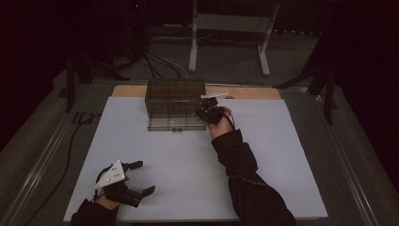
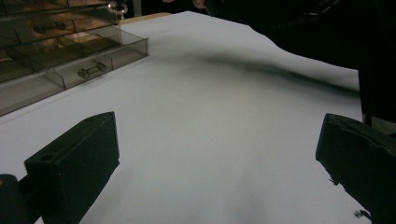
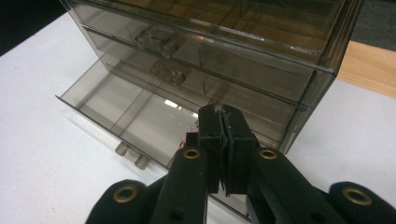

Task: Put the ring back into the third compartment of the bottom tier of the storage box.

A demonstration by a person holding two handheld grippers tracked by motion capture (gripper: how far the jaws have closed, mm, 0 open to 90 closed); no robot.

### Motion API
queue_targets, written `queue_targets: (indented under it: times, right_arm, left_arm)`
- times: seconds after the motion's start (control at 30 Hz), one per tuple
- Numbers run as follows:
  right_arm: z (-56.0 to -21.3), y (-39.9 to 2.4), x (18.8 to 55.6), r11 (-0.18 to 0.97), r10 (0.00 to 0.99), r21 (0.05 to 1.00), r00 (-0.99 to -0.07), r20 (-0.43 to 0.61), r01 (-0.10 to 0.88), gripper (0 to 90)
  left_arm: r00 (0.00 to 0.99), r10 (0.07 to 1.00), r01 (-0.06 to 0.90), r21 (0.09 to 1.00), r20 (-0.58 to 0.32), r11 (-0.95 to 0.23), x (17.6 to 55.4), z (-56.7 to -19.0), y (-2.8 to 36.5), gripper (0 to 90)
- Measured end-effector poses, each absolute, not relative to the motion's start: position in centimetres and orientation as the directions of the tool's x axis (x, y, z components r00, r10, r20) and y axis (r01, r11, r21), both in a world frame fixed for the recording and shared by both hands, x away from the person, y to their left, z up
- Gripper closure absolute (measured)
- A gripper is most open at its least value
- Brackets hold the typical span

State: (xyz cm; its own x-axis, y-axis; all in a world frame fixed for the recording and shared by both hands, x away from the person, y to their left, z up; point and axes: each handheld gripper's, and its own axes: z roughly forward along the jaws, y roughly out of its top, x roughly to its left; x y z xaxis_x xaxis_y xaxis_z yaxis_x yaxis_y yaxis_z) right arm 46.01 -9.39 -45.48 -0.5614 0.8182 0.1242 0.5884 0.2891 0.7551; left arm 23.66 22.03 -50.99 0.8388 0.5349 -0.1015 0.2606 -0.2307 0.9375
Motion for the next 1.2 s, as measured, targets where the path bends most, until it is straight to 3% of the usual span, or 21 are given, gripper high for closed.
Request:
queue_targets:
  times: [0.93, 0.97, 1.0, 1.2]
  right_arm:
    - [-48.3, -8.7, 47.0, 0.234, 0.835, 0.733, -0.518, 0.185, 0.639, 86.6]
    - [-48.3, -8.7, 47.1, 0.23, 0.835, 0.735, -0.517, 0.187, 0.637, 84.7]
    - [-48.4, -8.9, 47.1, 0.215, 0.835, 0.743, -0.514, 0.197, 0.633, 67.9]
    - [-48.4, -9.1, 46.7, 0.2, 0.832, 0.748, -0.513, 0.212, 0.633, 39.7]
  left_arm:
    - [0.838, 0.535, 0.264, 0.937, -0.105, -0.23, 23.7, -51.0, 22.0, 0.5]
    - [0.839, 0.534, 0.261, 0.938, -0.102, -0.231, 23.6, -51.0, 22.0, 0.5]
    - [0.839, 0.535, 0.262, 0.937, -0.102, -0.232, 23.6, -51.0, 22.0, 0.5]
    - [0.837, 0.537, 0.264, 0.936, -0.103, -0.231, 23.7, -51.0, 22.0, 0.5]
